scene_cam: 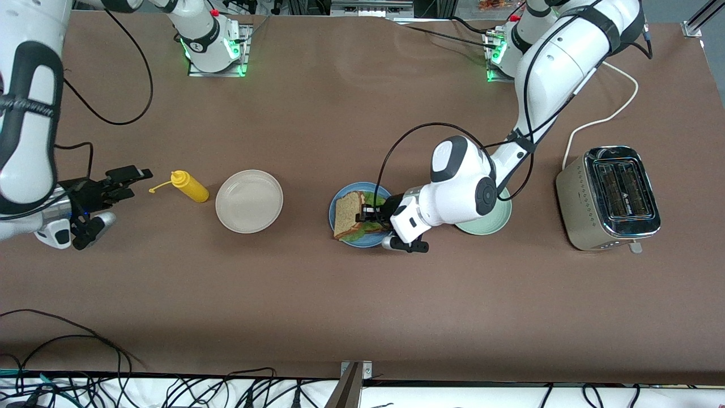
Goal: Make sandwich in blue plate with both arms
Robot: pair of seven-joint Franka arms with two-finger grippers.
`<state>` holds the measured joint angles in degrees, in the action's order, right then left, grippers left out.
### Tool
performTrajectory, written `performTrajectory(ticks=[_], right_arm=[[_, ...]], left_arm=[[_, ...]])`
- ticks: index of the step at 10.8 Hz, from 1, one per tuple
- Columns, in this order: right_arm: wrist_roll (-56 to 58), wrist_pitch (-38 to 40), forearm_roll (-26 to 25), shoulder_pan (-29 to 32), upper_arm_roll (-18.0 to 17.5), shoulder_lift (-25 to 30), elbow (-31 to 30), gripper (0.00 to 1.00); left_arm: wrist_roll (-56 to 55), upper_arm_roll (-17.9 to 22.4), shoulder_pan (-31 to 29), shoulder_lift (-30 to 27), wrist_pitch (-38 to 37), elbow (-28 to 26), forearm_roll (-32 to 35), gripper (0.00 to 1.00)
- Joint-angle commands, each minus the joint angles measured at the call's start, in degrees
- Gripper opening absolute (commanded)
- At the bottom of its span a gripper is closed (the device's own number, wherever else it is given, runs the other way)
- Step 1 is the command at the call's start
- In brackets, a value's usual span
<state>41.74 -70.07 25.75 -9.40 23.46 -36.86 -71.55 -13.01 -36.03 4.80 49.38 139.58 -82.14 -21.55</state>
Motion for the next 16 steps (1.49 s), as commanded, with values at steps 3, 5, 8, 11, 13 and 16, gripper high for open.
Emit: performTrajectory(ticks=[3, 5, 8, 11, 13, 16], right_arm=[[-25.0, -11.1, -18.8, 2.1, -12.5, 15.6, -15.1, 1.0], [-34.3, -15.5, -24.7, 8.3, -21.7, 22.8, -21.9, 1.0], [-39.2, -24.3, -24.8, 10.7, -23.1, 32.7, -30.7, 1.0], [-38.9, -19.0, -25.9, 11.8, -23.1, 38.4, -28.8, 1.0], [-38.9, -9.5, -27.1, 11.8, -22.9, 36.0, -19.7, 1.0], [-39.6, -6.0, -26.5, 11.1, -22.0, 35.7, -16.2, 1.0]], left_arm=[[0.8, -0.1, -1.2, 0.3, -7.9, -0.3, -1.5, 0.0], [0.7, 0.5, -1.3, 0.1, -8.3, -0.3, -1.3, 0.03], [0.8, 2.2, -1.1, -0.1, -8.2, 0.4, -0.9, 0.09], [0.7, 2.3, -0.8, -0.6, -8.2, 0.5, 2.6, 0.81], [0.6, 2.4, -0.9, -2.0, -8.2, -0.1, 2.6, 1.0], [0.1, 4.1, -1.3, -6.6, -12.8, -0.7, 2.5, 1.0]])
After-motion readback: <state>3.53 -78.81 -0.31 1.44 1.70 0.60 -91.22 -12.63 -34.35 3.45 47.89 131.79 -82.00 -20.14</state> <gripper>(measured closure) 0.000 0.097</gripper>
